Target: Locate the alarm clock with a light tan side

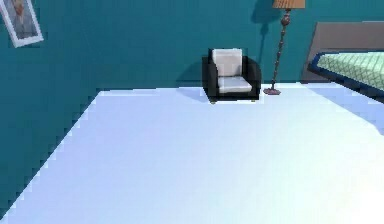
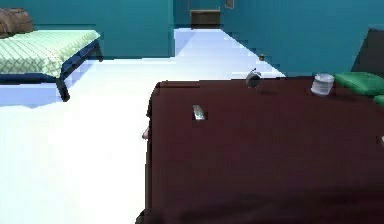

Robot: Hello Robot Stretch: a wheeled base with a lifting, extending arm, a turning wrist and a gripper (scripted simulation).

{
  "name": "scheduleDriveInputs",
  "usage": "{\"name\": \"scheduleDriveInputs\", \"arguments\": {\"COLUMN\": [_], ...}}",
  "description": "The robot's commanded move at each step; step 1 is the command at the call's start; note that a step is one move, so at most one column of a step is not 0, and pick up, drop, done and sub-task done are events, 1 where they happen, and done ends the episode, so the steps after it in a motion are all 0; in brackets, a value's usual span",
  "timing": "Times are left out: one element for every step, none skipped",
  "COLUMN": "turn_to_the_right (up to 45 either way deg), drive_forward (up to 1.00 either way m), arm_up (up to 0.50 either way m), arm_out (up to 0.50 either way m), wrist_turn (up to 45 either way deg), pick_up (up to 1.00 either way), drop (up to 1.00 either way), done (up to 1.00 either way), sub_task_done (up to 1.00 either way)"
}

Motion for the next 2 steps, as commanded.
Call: {"name": "scheduleDriveInputs", "arguments": {"turn_to_the_right": [0.0, 27.0], "drive_forward": [0.15, 0.00], "arm_up": [0.00, 0.00], "arm_out": [0.00, 0.00], "wrist_turn": [0.0, 0.0], "pick_up": [0.00, 0.00], "drop": [0.00, 0.00], "done": [0.00, 0.00], "sub_task_done": [0.00, 0.00]}}
